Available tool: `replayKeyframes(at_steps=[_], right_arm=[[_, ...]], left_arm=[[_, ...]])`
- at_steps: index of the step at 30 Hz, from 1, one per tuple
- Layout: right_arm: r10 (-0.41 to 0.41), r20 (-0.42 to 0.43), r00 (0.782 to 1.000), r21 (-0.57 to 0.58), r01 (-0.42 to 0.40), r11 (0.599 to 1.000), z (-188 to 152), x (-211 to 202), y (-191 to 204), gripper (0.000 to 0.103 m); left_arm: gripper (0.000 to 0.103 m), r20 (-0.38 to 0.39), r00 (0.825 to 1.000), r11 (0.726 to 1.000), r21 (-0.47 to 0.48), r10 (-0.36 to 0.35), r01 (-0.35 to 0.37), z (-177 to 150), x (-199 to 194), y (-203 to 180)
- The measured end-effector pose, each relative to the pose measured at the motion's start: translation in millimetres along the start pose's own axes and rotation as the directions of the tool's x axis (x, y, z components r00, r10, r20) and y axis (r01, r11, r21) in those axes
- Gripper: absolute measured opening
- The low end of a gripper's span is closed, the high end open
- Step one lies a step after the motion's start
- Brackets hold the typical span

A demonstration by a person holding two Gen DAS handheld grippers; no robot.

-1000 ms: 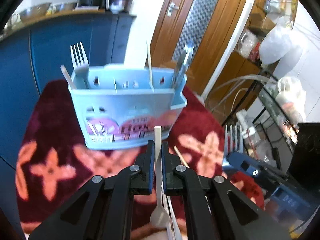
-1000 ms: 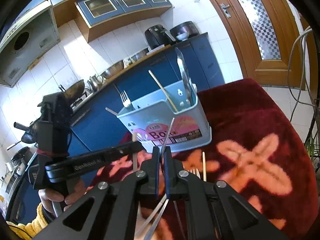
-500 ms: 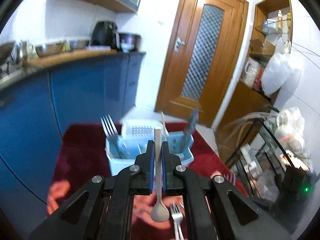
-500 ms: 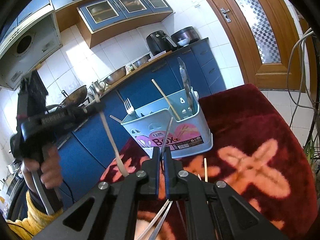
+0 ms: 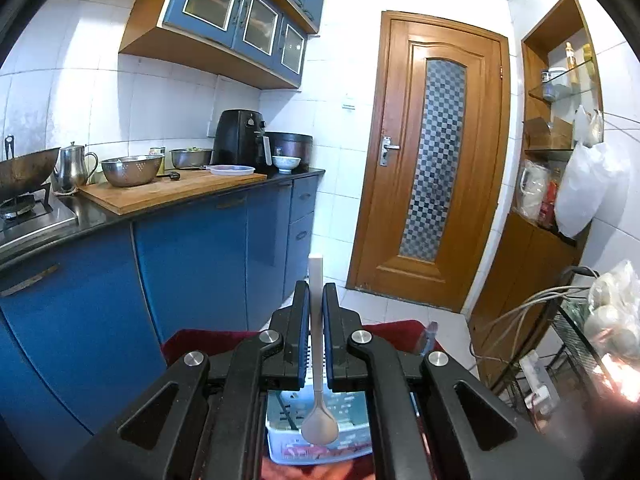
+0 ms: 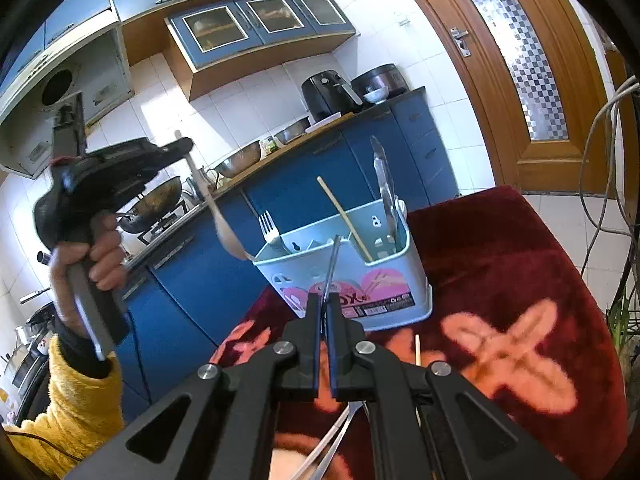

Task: Organize utensils
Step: 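Lift the spoon and fork and carry them over the Box holder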

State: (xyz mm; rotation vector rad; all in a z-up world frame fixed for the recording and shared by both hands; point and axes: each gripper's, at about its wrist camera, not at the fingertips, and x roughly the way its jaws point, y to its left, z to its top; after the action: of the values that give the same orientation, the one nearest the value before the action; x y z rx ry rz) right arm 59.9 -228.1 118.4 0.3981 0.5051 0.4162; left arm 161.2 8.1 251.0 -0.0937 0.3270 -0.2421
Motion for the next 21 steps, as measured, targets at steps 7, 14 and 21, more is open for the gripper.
replayKeyframes(at_steps=[7,14,21], right_arm=[[-0.009,0.034,0.999,-0.013,0.009,1.0,17,0,1,0.004],[-0.013,0.064,0.998,-0.032,0.015,0.999,42,3,4,0.003],[-0.002,0.095,0.995,-0.046,0.006,0.999,65,7,12,0.003]], left_arm=[[0.004,-0.048,0.999,0.999,-0.045,0.006,-0.008,-23,46,12],[0.004,-0.052,0.999,0.998,-0.057,0.009,-0.012,-34,62,17],[0.004,0.027,0.999,0.999,-0.046,0.023,-0.022,-18,48,15]])
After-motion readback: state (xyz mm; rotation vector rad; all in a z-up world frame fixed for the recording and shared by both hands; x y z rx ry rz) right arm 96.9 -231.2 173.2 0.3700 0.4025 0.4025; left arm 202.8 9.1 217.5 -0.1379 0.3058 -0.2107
